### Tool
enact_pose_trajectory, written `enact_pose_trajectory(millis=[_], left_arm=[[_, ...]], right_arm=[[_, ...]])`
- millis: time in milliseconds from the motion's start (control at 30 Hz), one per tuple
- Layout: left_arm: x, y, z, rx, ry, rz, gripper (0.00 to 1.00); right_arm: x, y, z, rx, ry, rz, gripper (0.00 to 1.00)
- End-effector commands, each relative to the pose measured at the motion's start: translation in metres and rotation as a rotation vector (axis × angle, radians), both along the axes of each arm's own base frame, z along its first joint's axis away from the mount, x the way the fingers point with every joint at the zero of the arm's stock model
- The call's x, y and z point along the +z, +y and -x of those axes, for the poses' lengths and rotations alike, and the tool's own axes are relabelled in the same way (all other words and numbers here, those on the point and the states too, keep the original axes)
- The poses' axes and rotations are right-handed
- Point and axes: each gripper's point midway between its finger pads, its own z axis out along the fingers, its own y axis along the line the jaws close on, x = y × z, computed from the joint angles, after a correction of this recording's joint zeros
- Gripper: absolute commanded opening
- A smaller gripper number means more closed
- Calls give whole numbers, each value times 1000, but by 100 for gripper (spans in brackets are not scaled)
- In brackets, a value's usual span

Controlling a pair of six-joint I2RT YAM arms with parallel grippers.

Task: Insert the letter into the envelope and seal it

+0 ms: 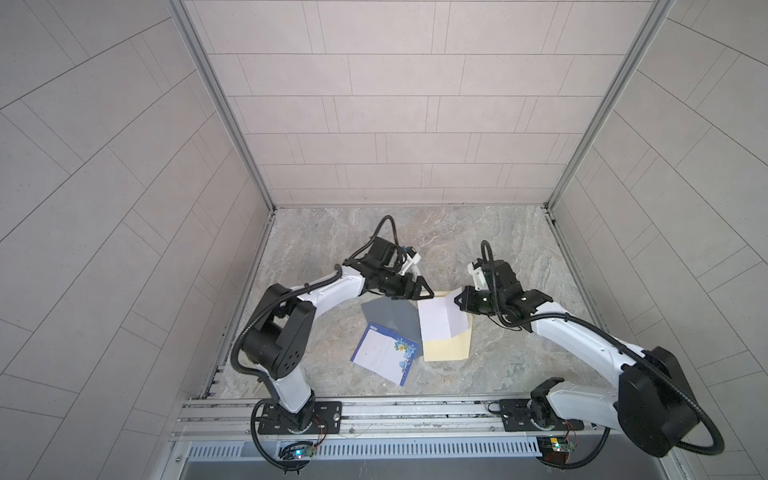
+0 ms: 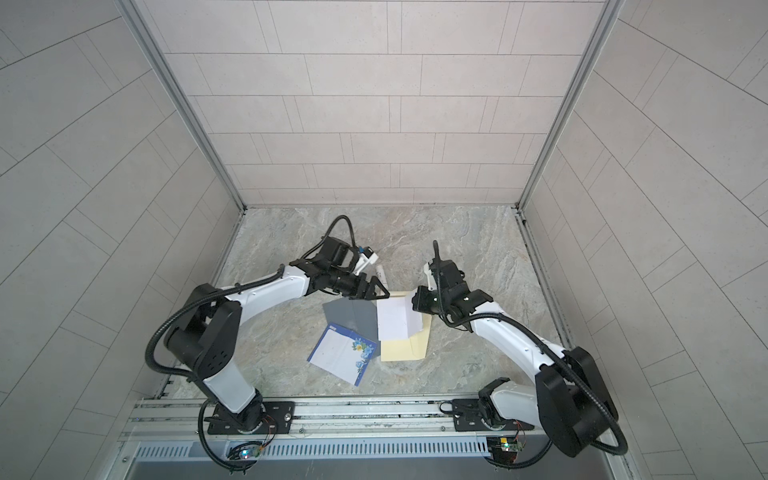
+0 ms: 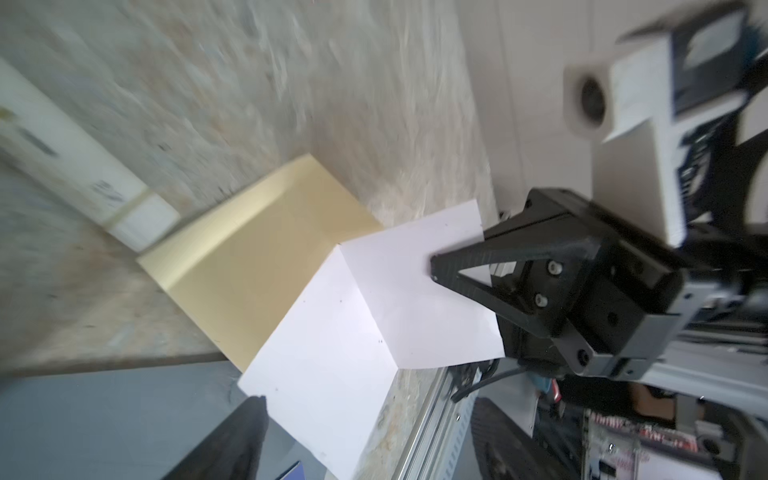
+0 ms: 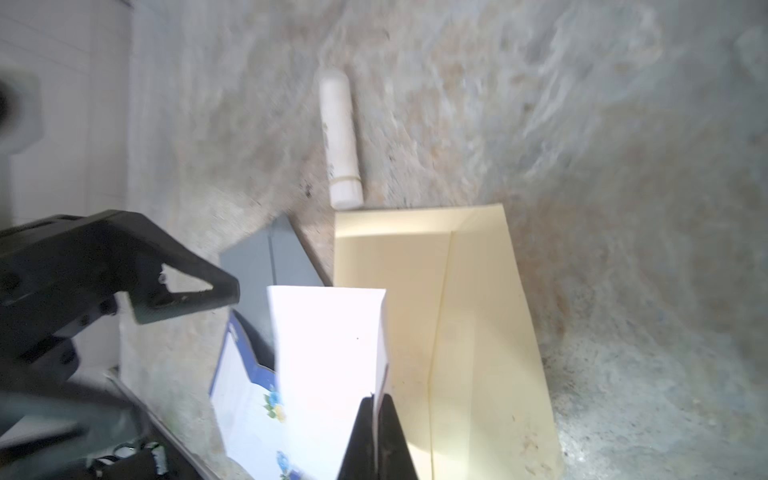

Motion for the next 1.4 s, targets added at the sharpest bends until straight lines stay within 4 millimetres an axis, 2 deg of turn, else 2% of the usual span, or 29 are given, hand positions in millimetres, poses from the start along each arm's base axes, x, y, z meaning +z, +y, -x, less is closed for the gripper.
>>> enact_pose_trajectory(millis=[0,100,200,400,533,667,767,833,933,1067,1267,1367], left_arm=[[57,23,-31,132,-69,213,88],[55,49,-43,231,-72,211,88],[39,55,-42,243,-64,164,88],[8,52,-46,282,19,173,86],[8,41,-45,264,30,196,84],[25,14,-30,173,9,224,83],[45,-4,-16,98,-25,262,82],[58,-6,-10,69,-45,297,82],[72,-4,-1,40,-65,334,82],[78,0,10,31,-70,332,82],[82,7,24,5,-78,267,84],[82,10,29,-23,-111,230,86]], right_arm=[[51,1,-8,40,-131,-155,0],[93,-5,-13,34,-239,-262,0],[131,-3,-11,57,-337,-326,0],[199,11,0,147,-487,-470,0],[224,23,7,189,-547,-485,0],[221,46,2,232,-531,-460,0],[201,67,-8,250,-481,-412,0],[186,74,-19,231,-443,-380,0],[164,70,-34,161,-399,-325,0],[146,60,-44,100,-376,-237,0],[133,57,-49,86,-355,-203,0],[134,59,-49,93,-361,-215,0]])
